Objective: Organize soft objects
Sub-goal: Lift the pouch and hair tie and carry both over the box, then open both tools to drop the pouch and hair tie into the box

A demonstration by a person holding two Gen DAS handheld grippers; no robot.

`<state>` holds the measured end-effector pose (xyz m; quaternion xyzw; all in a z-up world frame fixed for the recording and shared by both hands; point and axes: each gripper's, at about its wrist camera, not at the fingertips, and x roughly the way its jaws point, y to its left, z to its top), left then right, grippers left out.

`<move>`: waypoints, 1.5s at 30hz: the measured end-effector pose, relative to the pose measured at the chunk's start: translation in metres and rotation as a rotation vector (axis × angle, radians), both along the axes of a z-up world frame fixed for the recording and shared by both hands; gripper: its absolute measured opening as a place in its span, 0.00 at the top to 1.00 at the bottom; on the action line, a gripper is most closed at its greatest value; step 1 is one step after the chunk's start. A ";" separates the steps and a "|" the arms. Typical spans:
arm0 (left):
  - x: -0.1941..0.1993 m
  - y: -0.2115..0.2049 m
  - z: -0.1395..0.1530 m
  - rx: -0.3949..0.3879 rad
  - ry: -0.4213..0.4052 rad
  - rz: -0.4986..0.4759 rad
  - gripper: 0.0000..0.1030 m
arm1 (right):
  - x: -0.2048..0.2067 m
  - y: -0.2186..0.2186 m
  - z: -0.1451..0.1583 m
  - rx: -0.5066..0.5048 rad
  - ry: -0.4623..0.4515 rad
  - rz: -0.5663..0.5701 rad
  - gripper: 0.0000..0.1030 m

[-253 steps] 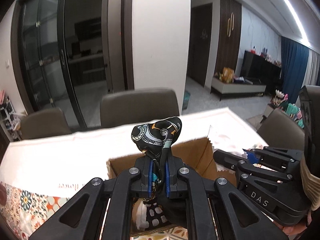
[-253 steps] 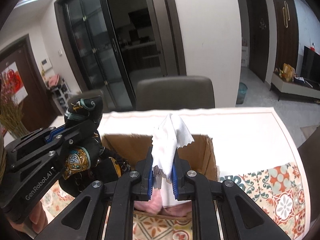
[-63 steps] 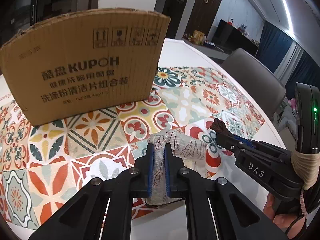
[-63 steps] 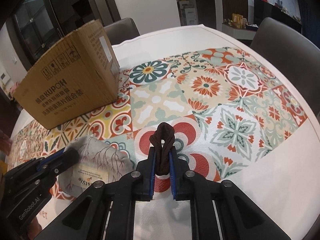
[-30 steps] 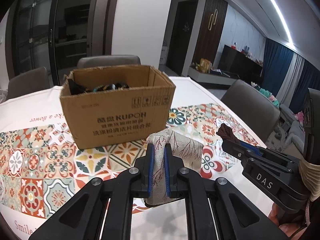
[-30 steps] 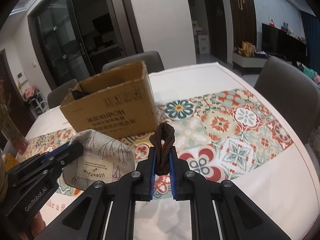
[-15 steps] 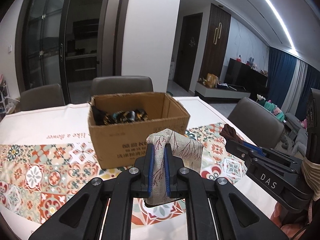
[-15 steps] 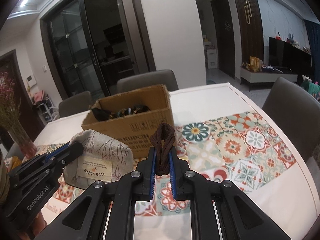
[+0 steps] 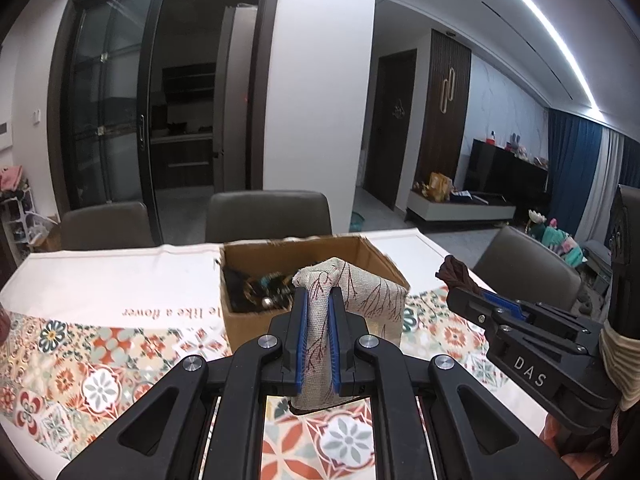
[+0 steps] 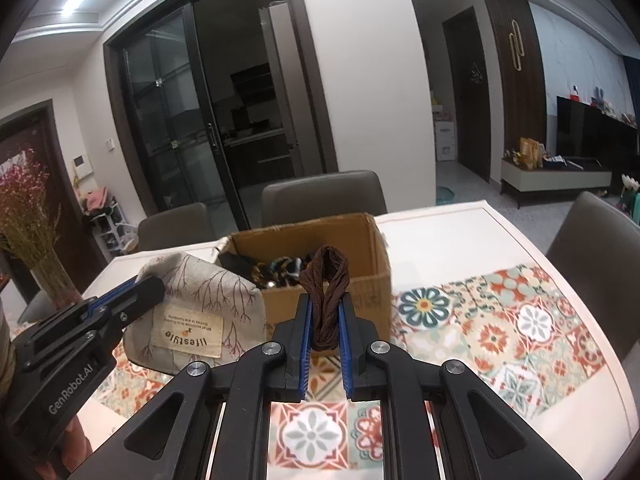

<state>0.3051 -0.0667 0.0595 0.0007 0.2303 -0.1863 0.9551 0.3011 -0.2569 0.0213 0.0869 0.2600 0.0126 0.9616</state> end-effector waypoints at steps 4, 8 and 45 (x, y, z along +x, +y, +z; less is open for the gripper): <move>0.009 0.003 0.009 -0.001 -0.023 0.020 0.89 | 0.013 0.003 0.009 -0.001 -0.023 0.023 0.87; 0.018 0.001 0.016 0.002 -0.039 0.039 0.89 | 0.025 0.004 0.018 -0.015 -0.043 0.040 0.87; 0.146 -0.040 -0.021 0.063 0.035 0.066 0.89 | 0.156 -0.014 -0.008 -0.066 0.054 0.143 0.87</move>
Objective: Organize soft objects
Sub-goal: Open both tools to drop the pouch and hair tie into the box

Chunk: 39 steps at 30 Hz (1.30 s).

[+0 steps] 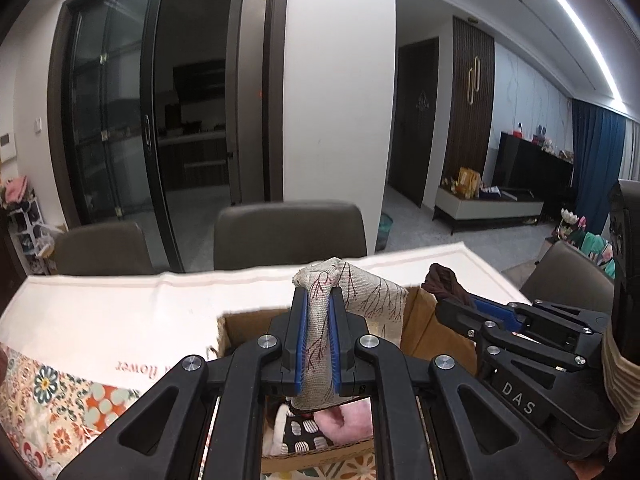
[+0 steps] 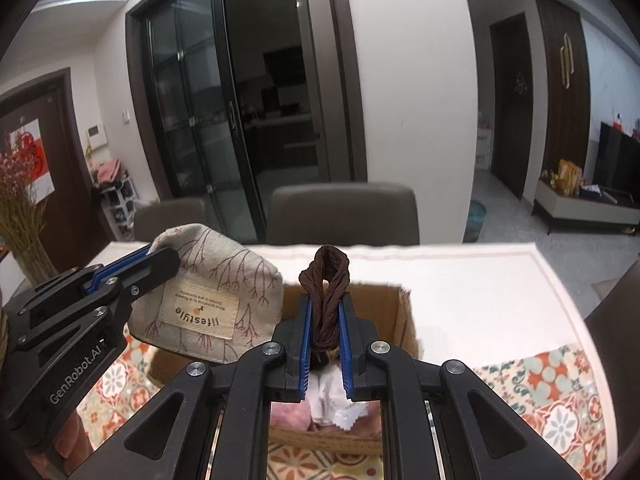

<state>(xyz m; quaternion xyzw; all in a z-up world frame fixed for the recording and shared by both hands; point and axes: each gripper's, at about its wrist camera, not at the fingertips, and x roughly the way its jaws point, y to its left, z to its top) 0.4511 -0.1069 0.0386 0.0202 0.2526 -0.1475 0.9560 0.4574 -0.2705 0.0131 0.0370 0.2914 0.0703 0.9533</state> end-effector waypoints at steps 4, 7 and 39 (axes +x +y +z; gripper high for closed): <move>0.008 -0.003 -0.020 0.012 0.055 0.000 0.89 | 0.009 -0.001 -0.021 -0.006 0.061 0.010 0.87; 0.013 -0.007 -0.029 0.028 0.089 -0.002 0.88 | 0.014 -0.002 -0.034 -0.008 0.097 0.015 0.87; -0.078 0.005 -0.002 0.082 0.055 0.141 0.34 | -0.061 -0.020 -0.005 -0.036 0.059 -0.061 0.44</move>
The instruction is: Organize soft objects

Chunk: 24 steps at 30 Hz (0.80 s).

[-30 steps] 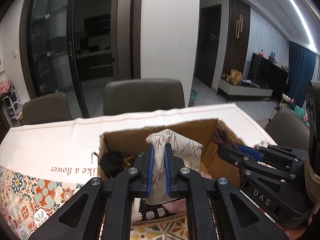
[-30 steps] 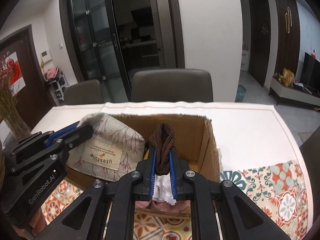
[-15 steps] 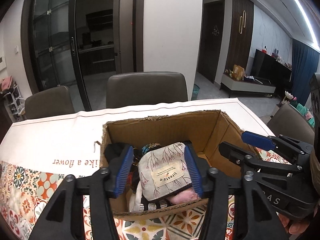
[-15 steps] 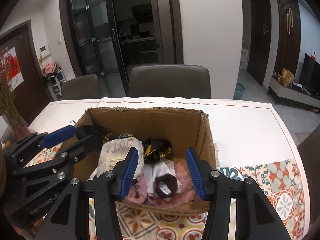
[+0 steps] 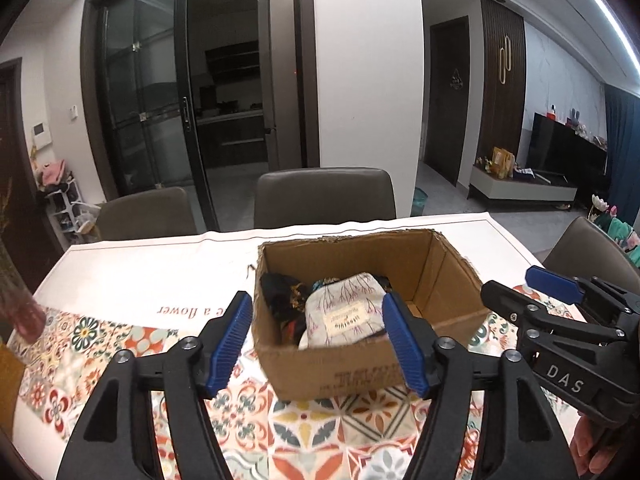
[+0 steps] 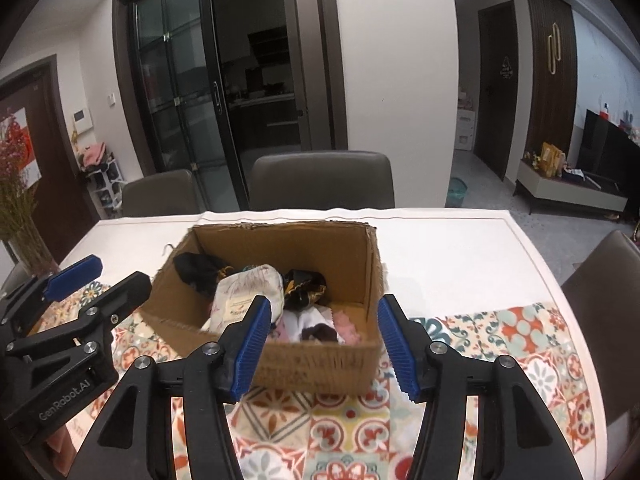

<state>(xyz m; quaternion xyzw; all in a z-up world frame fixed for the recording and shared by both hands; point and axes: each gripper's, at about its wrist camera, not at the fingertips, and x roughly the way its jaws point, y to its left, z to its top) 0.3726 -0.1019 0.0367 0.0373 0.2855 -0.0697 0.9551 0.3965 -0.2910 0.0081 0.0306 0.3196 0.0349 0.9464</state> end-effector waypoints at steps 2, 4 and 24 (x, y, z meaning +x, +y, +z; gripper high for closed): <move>-0.014 0.001 0.004 -0.001 -0.005 0.002 0.34 | -0.016 -0.003 0.005 0.020 -0.021 -0.004 0.37; -0.027 0.001 0.006 0.006 -0.012 0.005 0.34 | -0.030 -0.004 0.009 0.026 -0.039 -0.014 0.32; -0.159 0.027 0.015 0.006 -0.117 0.070 0.10 | -0.157 0.007 0.016 0.053 -0.116 -0.061 0.25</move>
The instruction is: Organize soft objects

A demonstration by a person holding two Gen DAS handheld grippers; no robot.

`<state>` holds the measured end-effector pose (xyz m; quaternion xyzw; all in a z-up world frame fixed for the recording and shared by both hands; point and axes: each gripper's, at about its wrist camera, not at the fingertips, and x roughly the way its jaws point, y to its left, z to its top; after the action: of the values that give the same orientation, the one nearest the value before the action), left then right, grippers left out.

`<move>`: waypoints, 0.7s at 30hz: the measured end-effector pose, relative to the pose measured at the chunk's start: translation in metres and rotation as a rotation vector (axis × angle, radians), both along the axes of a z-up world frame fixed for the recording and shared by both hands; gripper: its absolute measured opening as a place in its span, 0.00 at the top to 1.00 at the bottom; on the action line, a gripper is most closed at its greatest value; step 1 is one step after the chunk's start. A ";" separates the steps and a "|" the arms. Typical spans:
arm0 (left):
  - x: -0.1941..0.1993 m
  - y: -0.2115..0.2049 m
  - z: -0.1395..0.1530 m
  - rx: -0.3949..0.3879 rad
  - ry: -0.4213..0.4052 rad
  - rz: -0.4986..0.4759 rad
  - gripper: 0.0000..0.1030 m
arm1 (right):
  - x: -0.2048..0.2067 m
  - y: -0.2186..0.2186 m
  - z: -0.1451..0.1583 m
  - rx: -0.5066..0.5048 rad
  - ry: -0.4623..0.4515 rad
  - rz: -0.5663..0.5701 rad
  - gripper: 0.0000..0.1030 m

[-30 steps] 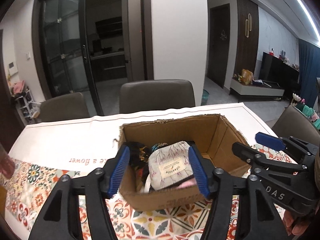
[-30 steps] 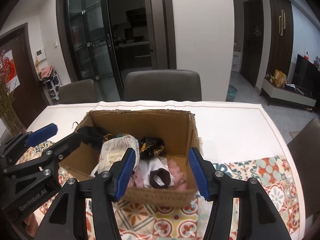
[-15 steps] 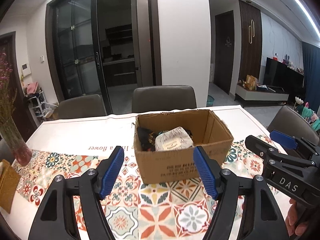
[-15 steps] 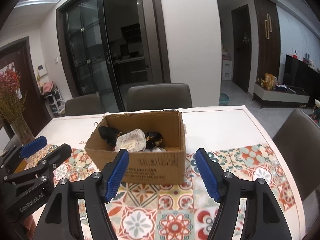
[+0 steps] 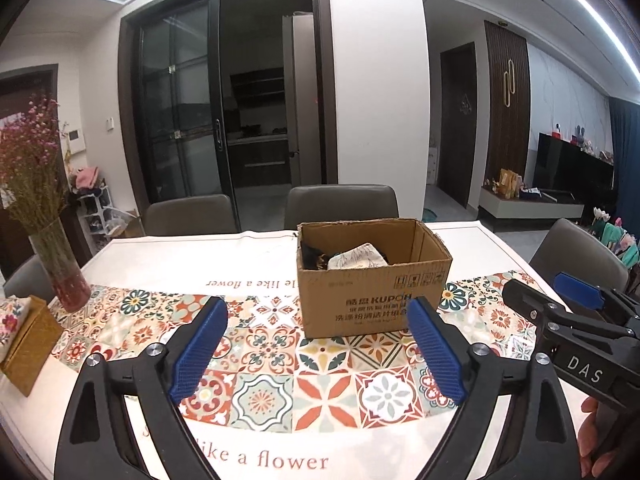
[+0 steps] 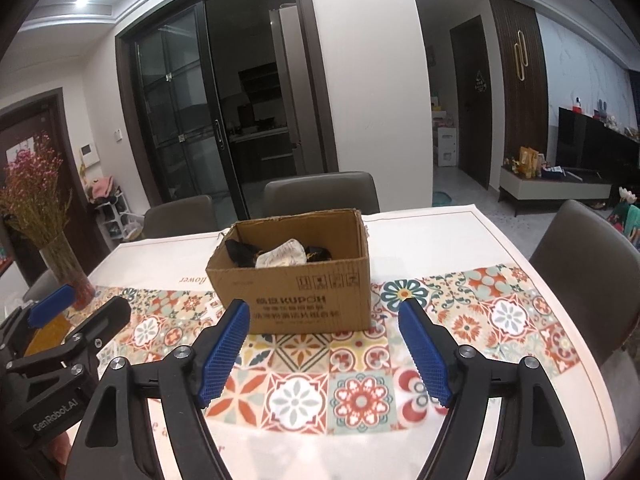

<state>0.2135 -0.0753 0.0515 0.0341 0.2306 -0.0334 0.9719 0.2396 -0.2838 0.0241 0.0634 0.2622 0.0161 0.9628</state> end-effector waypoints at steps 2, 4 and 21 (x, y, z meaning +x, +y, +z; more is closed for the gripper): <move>-0.011 0.002 -0.001 0.011 -0.013 0.007 0.07 | -0.011 0.003 -0.001 -0.007 -0.004 0.001 0.25; -0.020 0.003 -0.002 0.015 -0.023 0.008 0.04 | -0.021 0.006 -0.003 -0.011 -0.004 -0.003 0.25; -0.087 0.024 -0.009 0.017 -0.063 0.032 0.00 | -0.097 0.022 -0.008 -0.042 -0.044 -0.055 0.18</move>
<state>0.1269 -0.0517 0.0427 0.0395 0.2006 -0.0146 0.9788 0.1424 -0.2613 0.0165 0.0498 0.2393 -0.0143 0.9696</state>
